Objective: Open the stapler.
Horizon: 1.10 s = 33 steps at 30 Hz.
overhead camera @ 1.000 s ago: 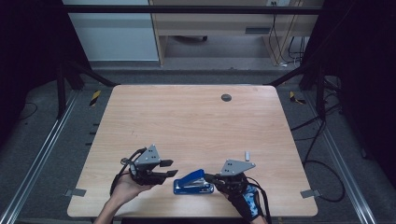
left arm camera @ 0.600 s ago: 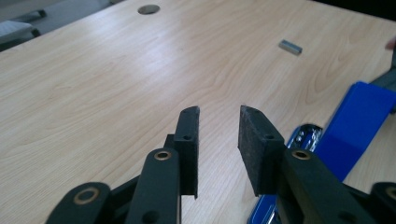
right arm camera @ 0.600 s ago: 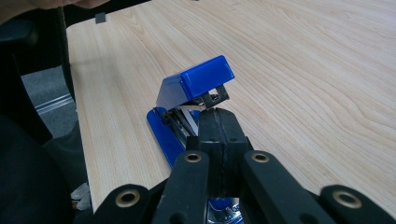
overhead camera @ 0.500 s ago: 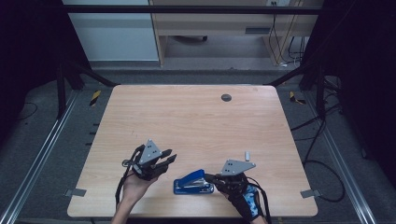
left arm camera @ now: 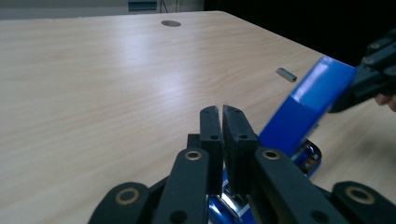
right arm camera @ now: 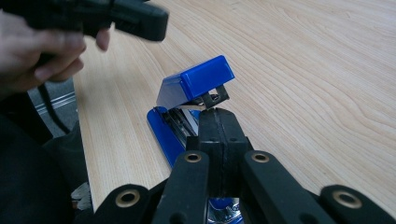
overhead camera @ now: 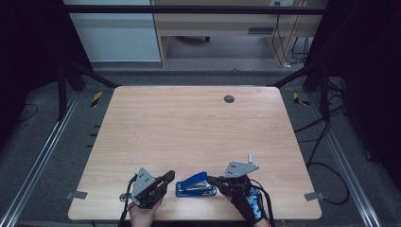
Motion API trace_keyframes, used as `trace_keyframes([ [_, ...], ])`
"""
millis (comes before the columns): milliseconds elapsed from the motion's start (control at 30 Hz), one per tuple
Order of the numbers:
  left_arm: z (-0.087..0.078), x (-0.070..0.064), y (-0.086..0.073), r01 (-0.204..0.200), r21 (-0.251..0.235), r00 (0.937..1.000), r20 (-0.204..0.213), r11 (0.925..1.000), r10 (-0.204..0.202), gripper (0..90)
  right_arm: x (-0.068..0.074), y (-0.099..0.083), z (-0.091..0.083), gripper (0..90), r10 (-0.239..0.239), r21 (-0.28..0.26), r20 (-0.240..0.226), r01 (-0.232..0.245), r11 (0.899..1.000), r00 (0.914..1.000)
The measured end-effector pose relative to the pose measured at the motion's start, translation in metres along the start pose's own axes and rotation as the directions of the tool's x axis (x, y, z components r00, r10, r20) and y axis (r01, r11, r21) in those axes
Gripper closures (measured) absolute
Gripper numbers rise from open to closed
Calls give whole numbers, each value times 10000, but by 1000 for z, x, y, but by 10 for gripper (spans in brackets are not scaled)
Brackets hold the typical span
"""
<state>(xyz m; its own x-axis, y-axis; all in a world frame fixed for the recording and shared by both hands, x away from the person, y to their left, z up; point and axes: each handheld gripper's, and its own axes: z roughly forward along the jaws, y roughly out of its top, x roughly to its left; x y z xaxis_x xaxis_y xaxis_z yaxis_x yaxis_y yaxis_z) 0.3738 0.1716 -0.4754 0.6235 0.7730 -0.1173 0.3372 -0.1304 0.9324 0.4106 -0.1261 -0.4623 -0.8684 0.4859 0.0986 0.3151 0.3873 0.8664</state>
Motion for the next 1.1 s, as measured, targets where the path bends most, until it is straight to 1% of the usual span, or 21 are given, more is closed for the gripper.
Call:
trace_keyframes([
  [67, -3, -4, -8, 80, 34, 9999, -76, 10000, -80, 881, 0, 0, 0, 900, 0, 5, 8, 0, 10000, 10000],
  [100, -5, -6, -13, 197, 23, 9998, -13, 9998, -197, 888, 0, 0, 0, 900, -3, 8, 17, 3, 10000, 10000],
  [200, -9, -13, -23, 277, 19, 9996, 68, 9996, -277, 896, 0, 0, 0, 900, -4, 4, 11, 4, 10000, 10000],
  [333, -9, -21, -29, 109, 60, 9999, 65, 9999, -109, 897, 0, 0, 0, 900, 1, 9, 15, -1, 10000, 10000],
  [400, -8, -24, -30, 112, 53, 9998, 138, 9999, -113, 897, 0, 0, 0, 900, -10, 15, 24, 10, 10000, 10000],
  [433, -7, -27, -31, 41, 40, 10000, 75, 10000, -42, 897, 0, 0, 0, 900, -15, 15, 26, 15, 10000, 10000],
  [467, -5, -31, -32, 14, 45, 9999, 147, 10000, -14, 897, 0, 0, 0, 900, -23, 17, 33, 23, 10000, 10000],
  [533, -2, -36, -34, -150, 55, 9999, 28, 9999, 149, 897, 0, 0, 0, 900, -13, 16, 24, 13, 10000, 10000],
  [833, 19, -56, -42, -135, 138, 9998, 121, 9998, 133, 897, 0, 0, 0, 900, -5, 20, 26, 5, 10000, 10000],
  [900, 24, -60, -43, -58, 240, 10000, 7, 9997, 58, 897, 0, 0, 0, 900, -9, 18, 27, 9, 10000, 10000],
  [1000, 30, -65, -45, 27, 269, 9999, -117, 9996, -24, 897, 0, 0, 0, 900, -7, 15, 29, 7, 10000, 10000],
  [1033, 34, -67, -45, -70, 130, 9999, 75, 9999, 69, 897, 0, 0, 0, 900, -5, 15, 35, 5, 10000, 10000],
  [1100, 38, -72, -45, -157, 126, 9999, -64, 9998, 158, 897, 0, 0, 0, 900, -3, 8, 30, 3, 10000, 10000],
])
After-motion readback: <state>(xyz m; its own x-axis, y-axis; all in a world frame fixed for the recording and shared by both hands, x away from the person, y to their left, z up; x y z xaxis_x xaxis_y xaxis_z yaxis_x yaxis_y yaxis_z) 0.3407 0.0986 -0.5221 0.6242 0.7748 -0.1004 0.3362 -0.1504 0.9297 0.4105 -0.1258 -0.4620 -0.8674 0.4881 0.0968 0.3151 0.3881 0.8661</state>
